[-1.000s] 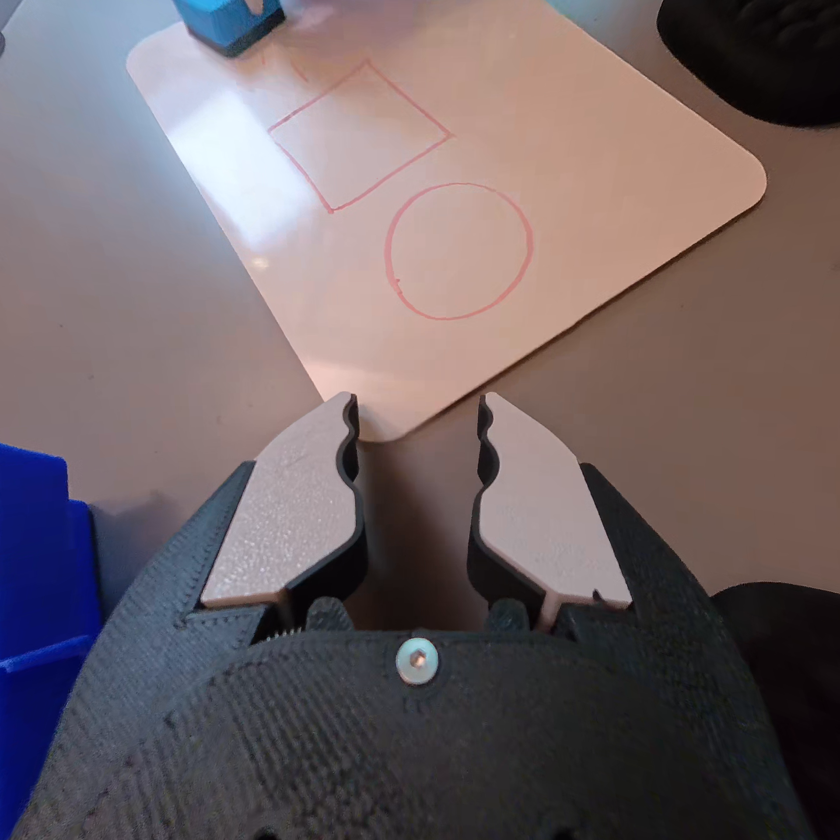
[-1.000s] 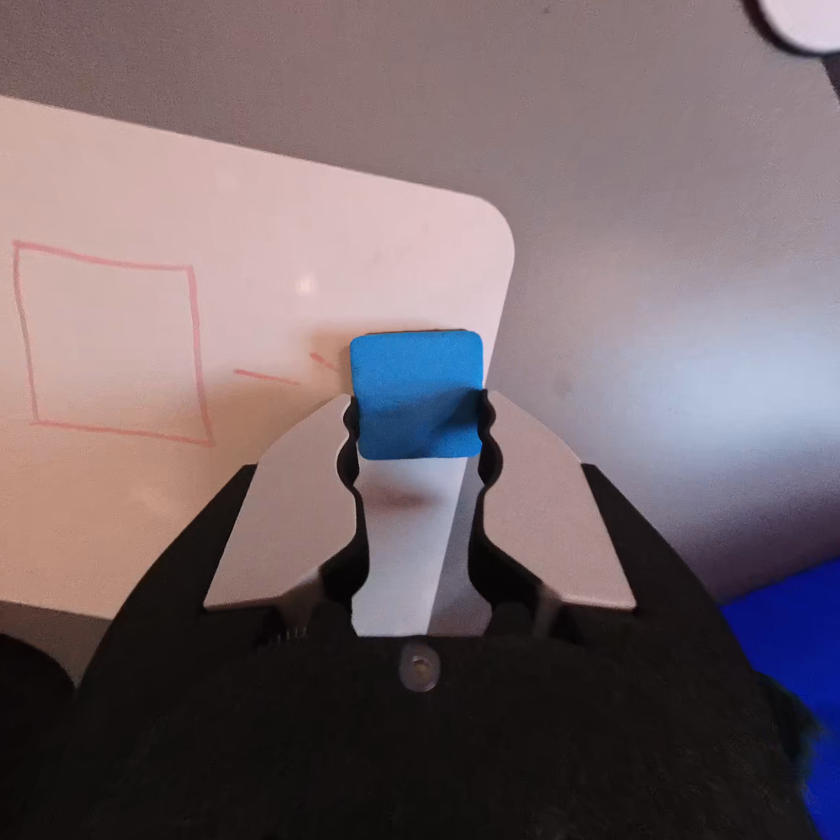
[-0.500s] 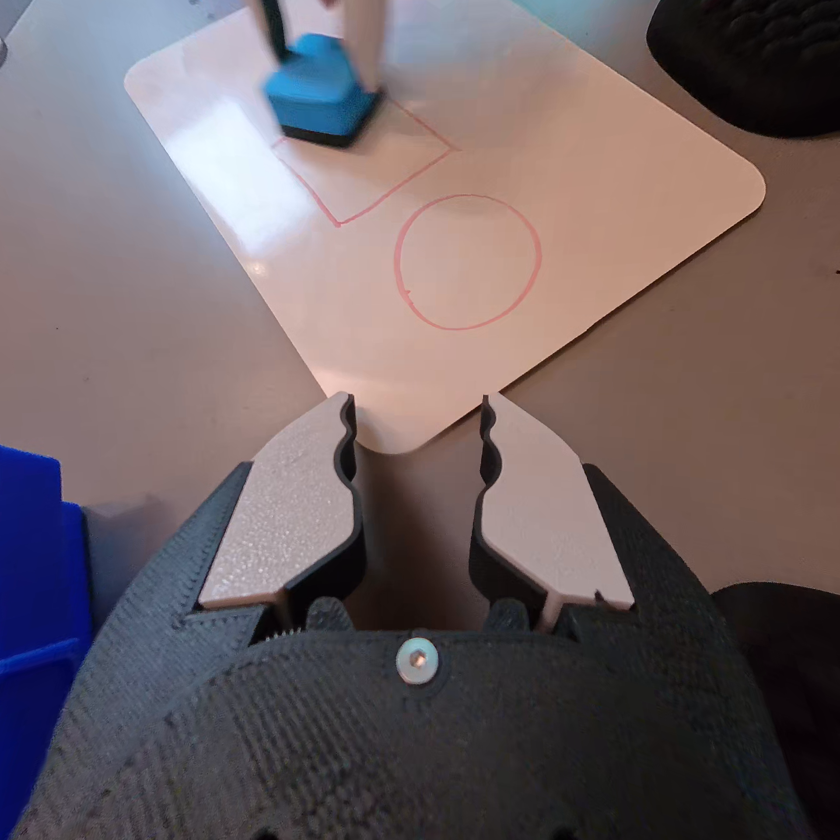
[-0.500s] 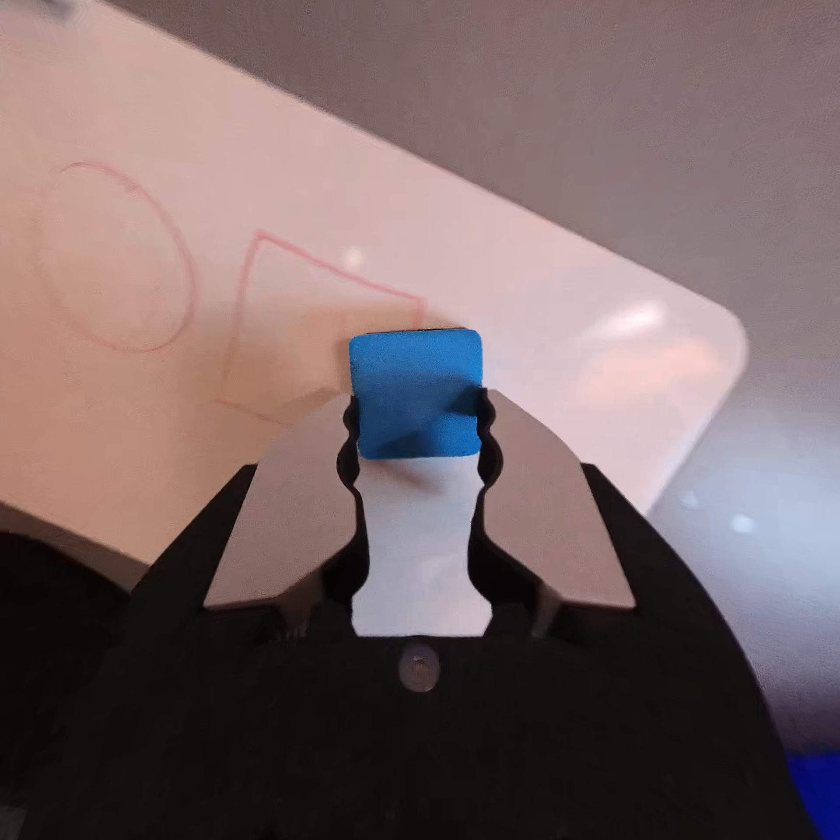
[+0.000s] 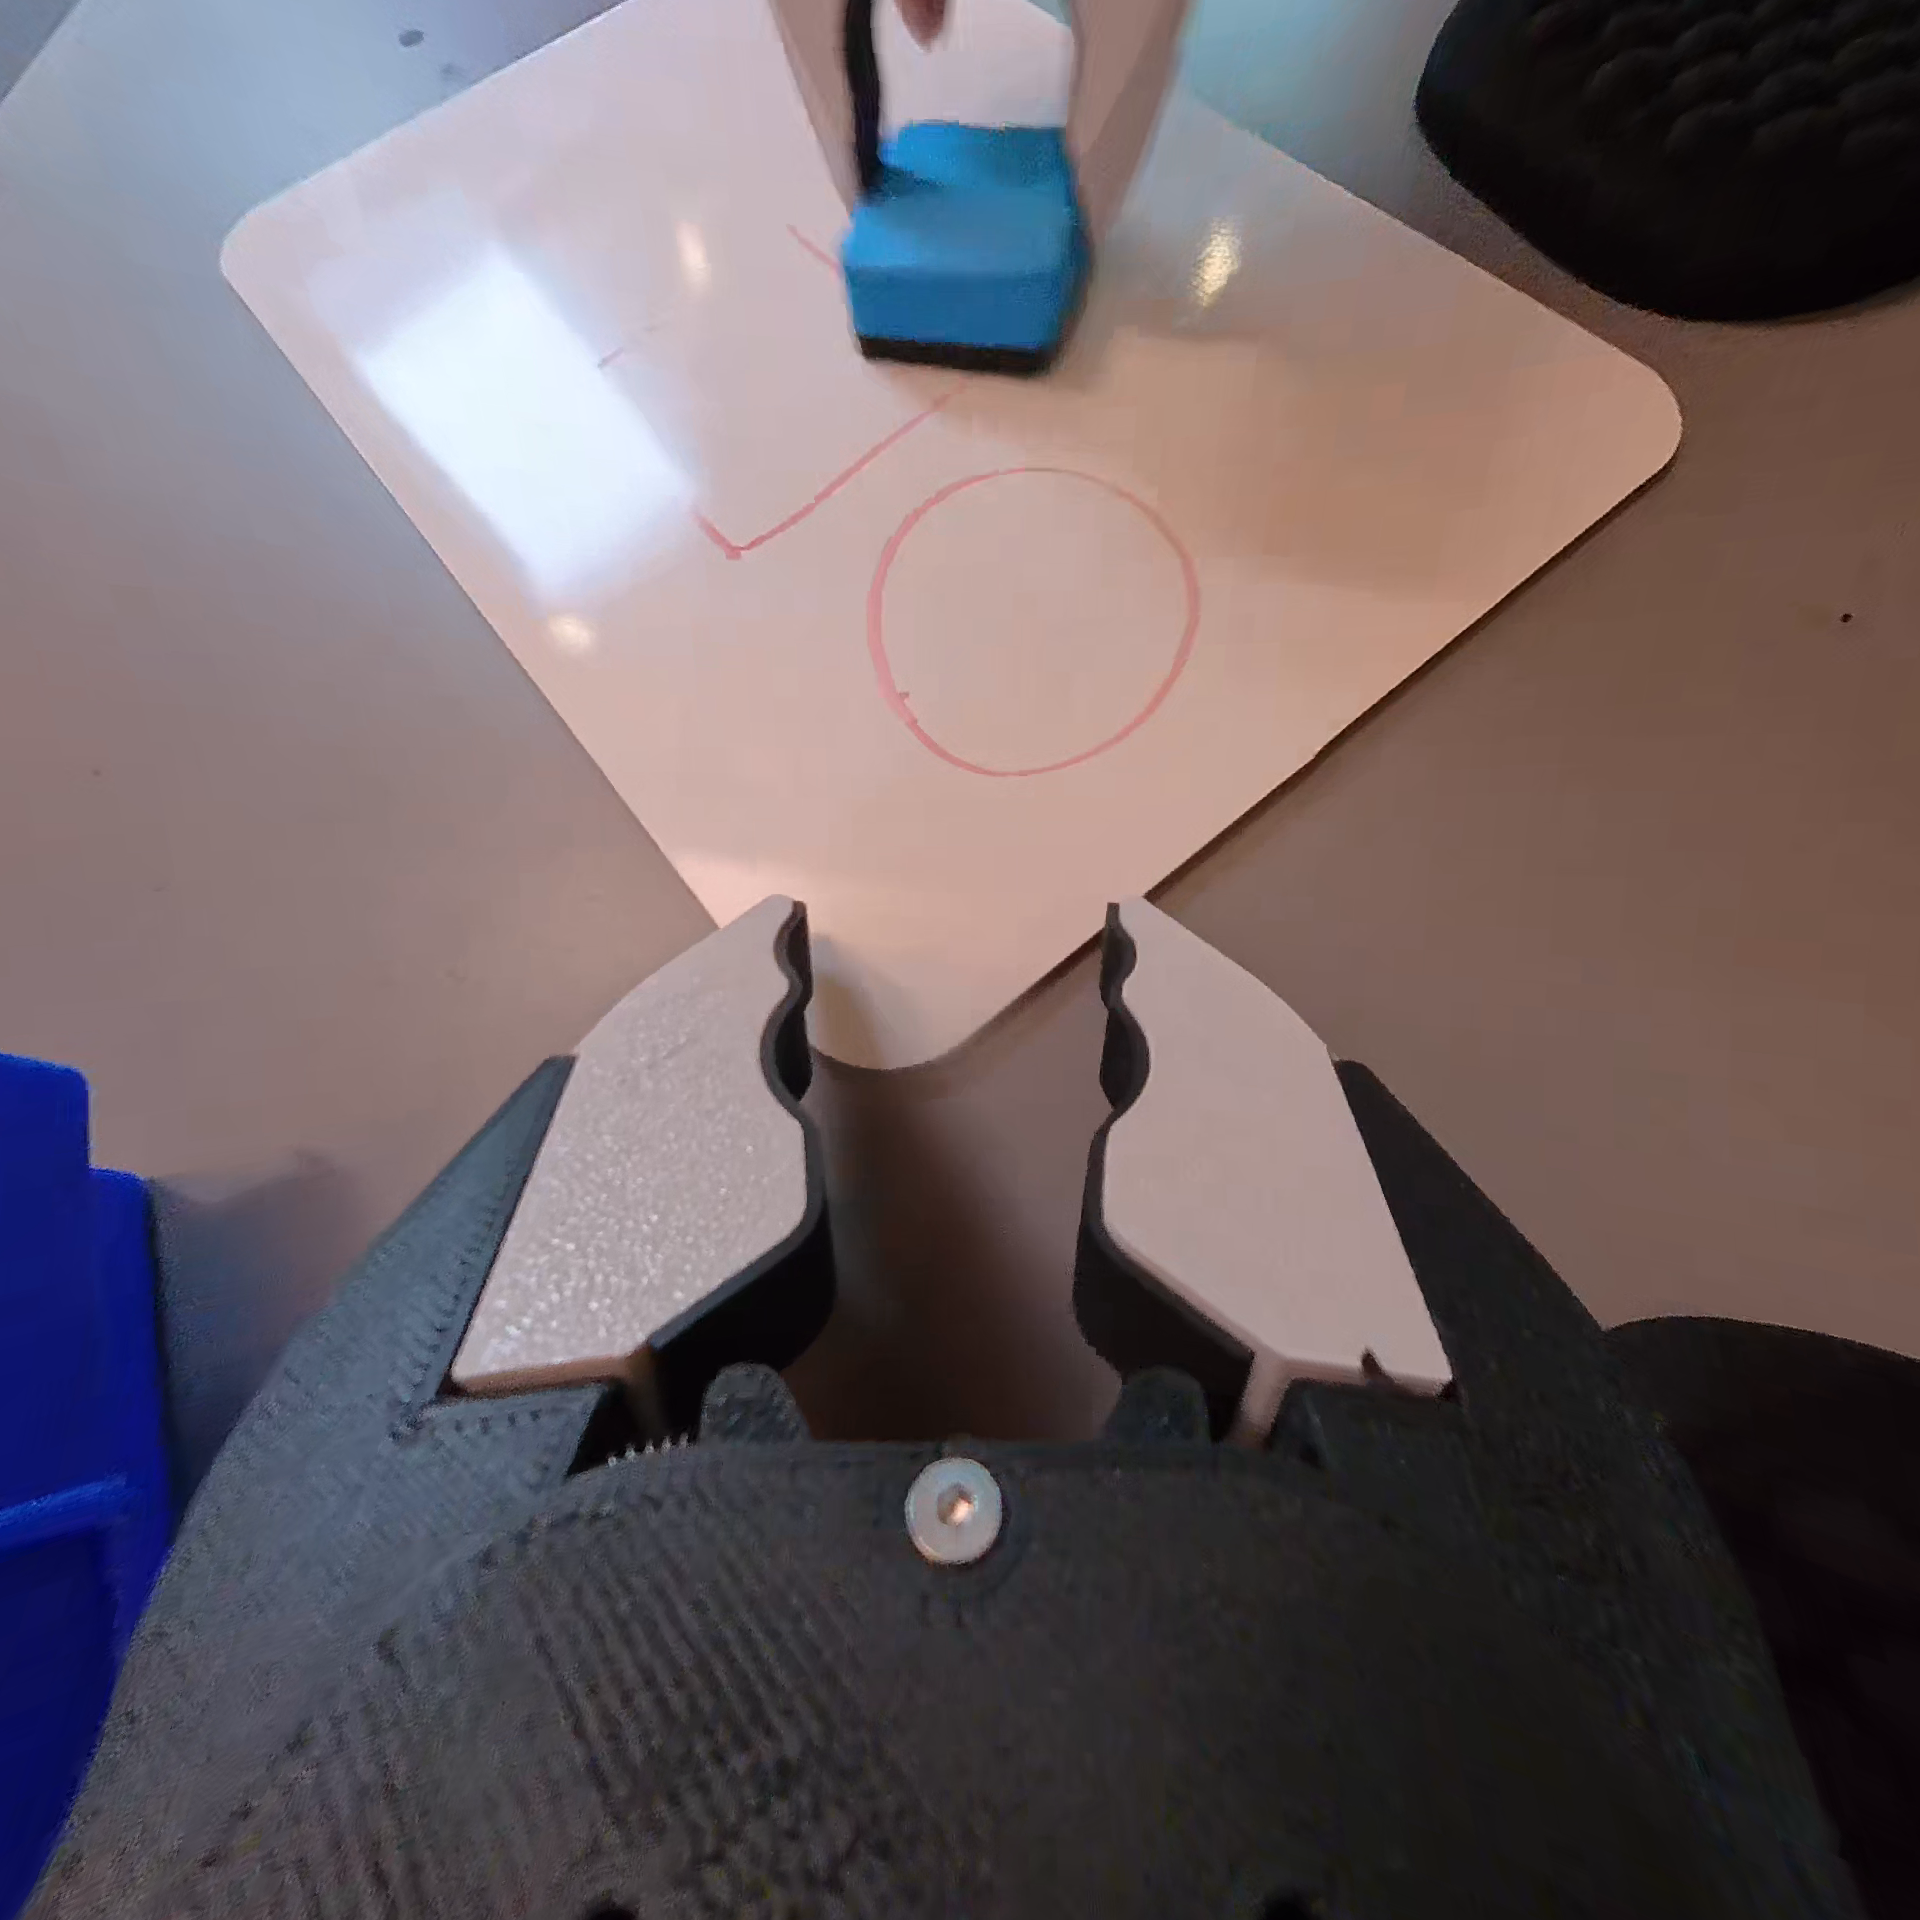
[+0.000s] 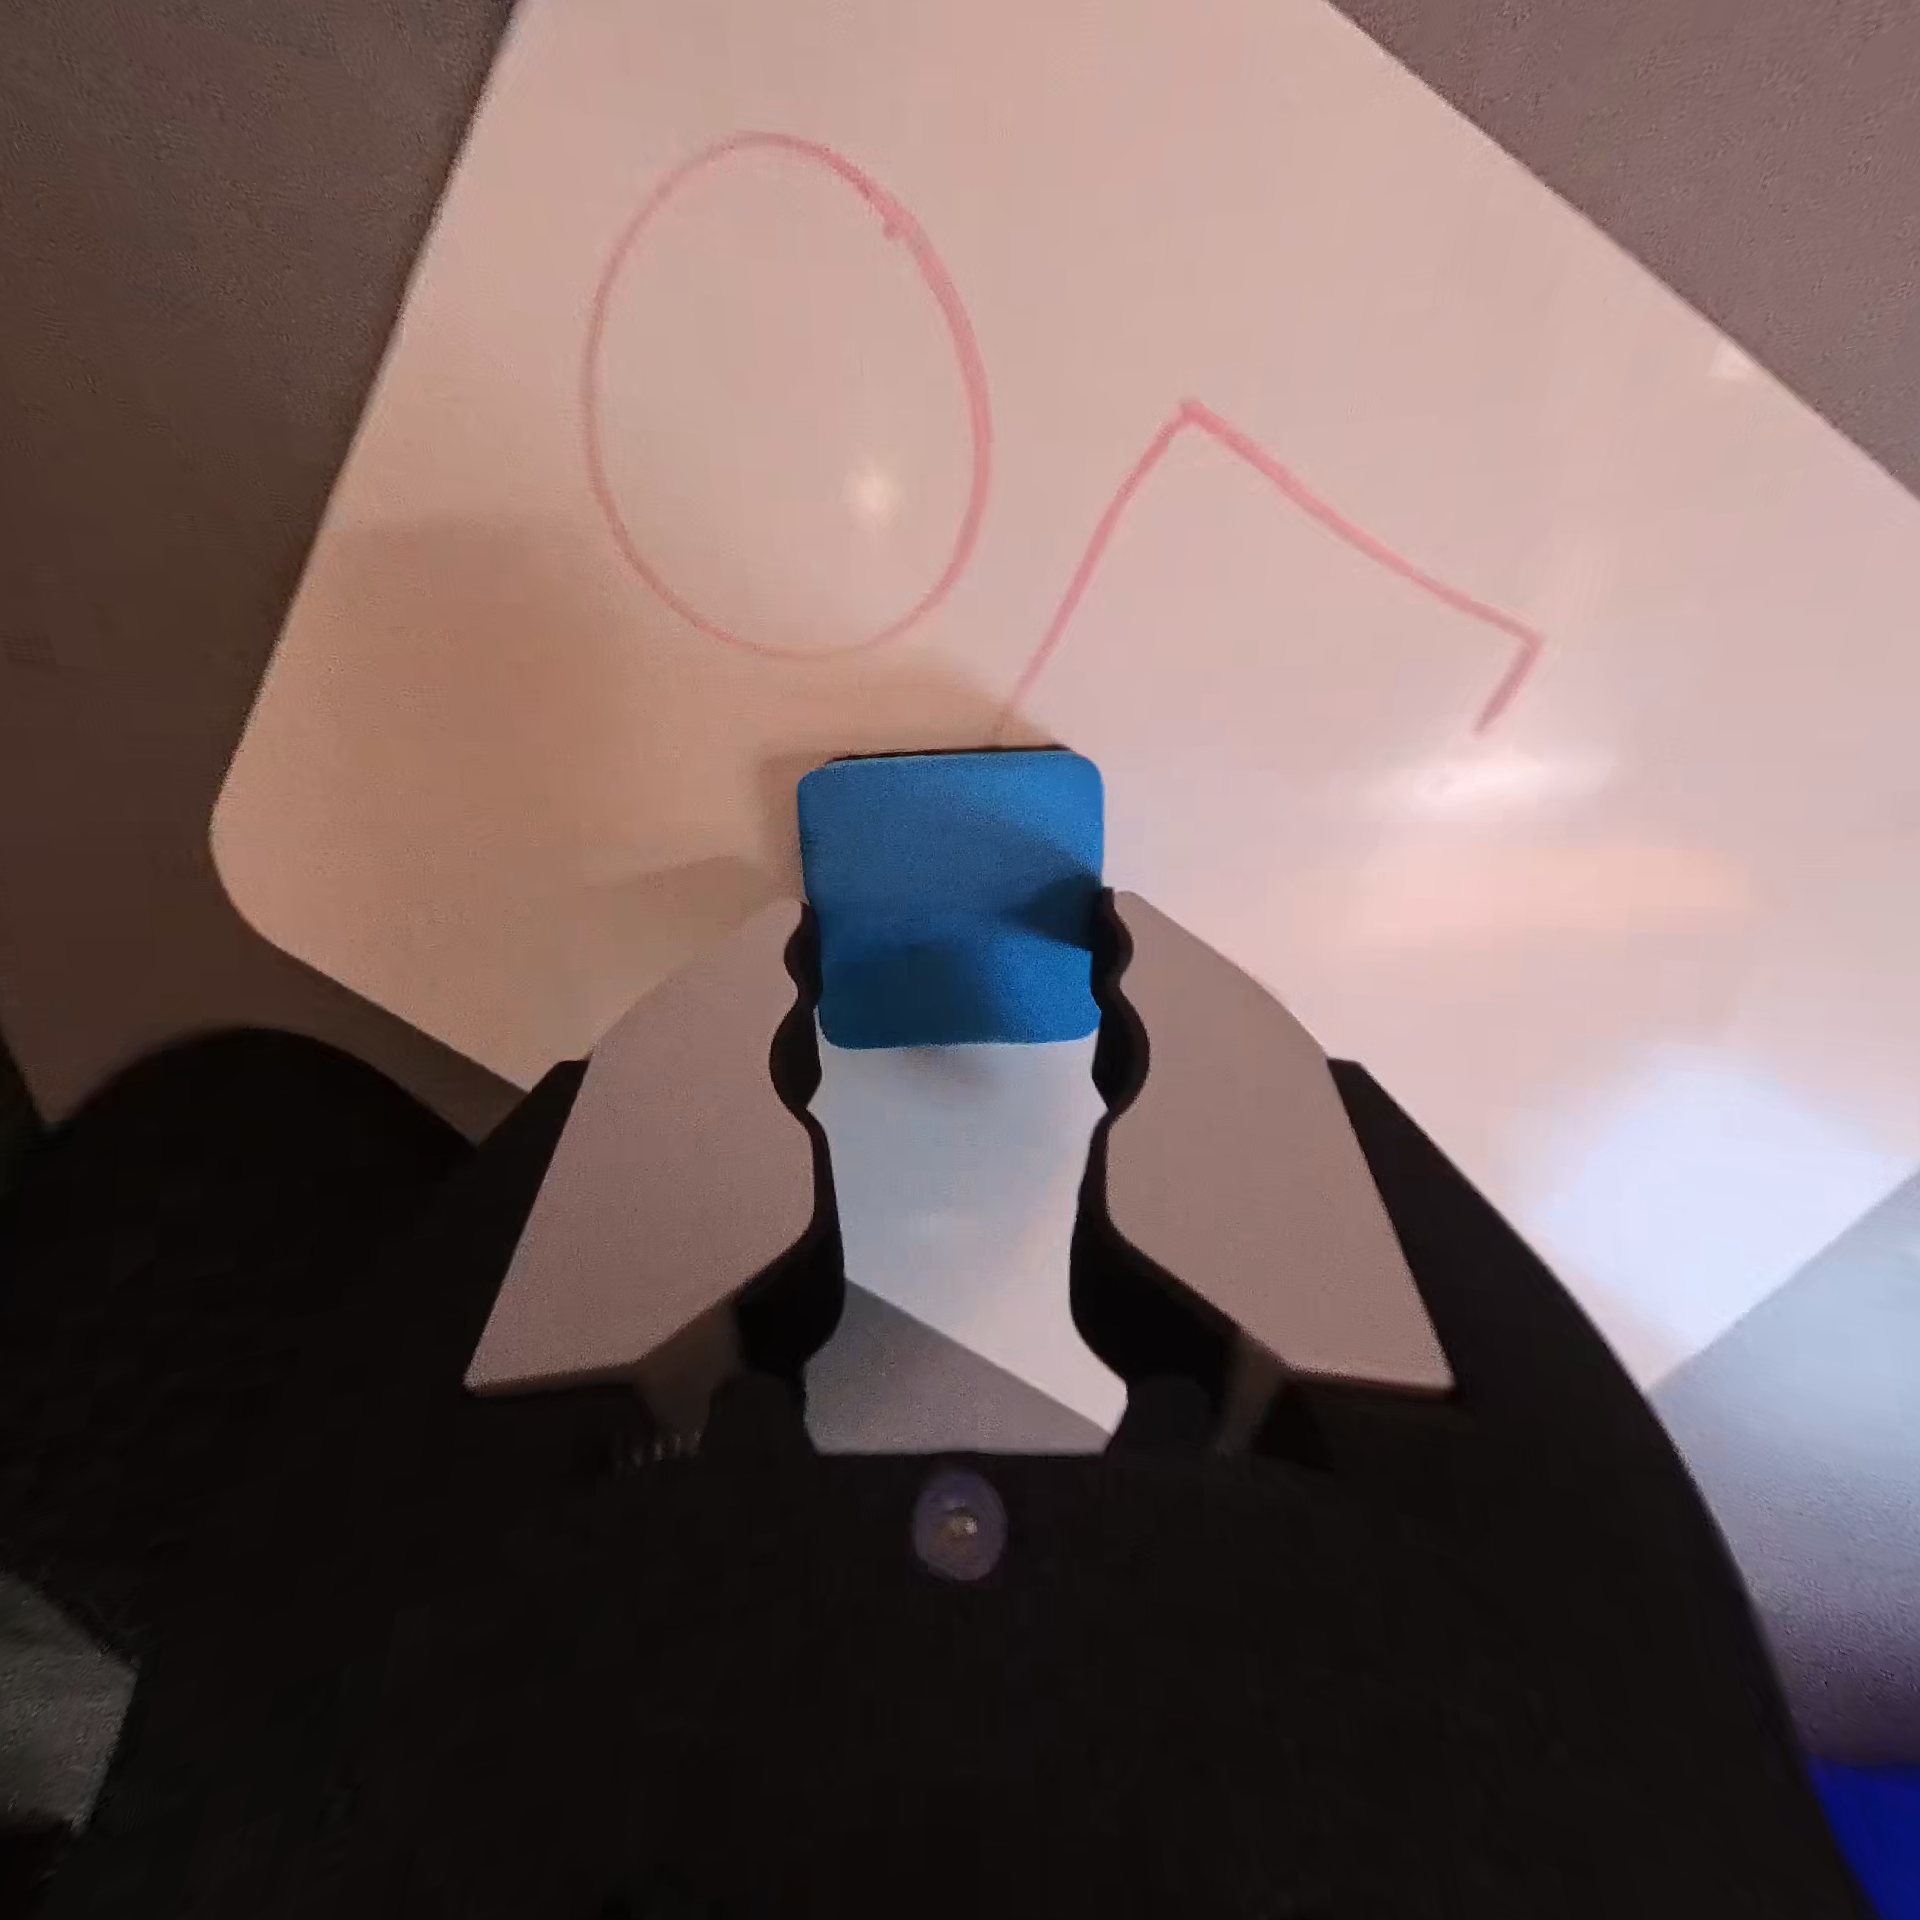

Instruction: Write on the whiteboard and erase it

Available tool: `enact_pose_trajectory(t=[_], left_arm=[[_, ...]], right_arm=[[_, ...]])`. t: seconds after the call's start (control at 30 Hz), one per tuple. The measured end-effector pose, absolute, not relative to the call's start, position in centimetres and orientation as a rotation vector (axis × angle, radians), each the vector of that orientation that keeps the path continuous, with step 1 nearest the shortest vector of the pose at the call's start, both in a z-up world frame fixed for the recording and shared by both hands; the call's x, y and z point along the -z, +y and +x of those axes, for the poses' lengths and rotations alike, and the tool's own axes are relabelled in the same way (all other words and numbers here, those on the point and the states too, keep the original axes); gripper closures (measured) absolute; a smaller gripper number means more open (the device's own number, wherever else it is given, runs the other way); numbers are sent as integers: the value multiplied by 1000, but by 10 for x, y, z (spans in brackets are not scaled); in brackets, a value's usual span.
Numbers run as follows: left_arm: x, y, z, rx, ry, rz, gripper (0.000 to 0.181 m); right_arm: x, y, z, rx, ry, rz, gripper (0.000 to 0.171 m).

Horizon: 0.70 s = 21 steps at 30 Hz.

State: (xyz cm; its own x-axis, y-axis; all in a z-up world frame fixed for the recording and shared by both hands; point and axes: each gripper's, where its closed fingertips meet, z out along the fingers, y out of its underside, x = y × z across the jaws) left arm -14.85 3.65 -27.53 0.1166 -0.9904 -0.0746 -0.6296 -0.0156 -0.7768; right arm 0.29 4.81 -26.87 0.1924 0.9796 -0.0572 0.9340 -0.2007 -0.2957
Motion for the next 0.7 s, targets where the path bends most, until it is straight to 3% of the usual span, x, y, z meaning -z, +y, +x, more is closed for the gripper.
enact_pose_trajectory(t=[0.17,0.3,0.37,0.53,0.7], left_arm=[[276,37,-148,666,1583,-1732,126],[277,37,-148,654,1585,-1750,124],[277,36,-148,642,1581,-1759,124],[278,35,-148,617,1582,-1770,126],[279,35,-148,623,1582,-1778,126]], right_arm=[[269,116,34,-312,-1475,-2447,121],[268,47,-31,-442,-1803,-2258,120],[269,35,-22,-362,-1899,-2230,120],[269,119,22,-304,-1475,-2469,121],[269,33,-39,-401,-1908,-2218,120]])
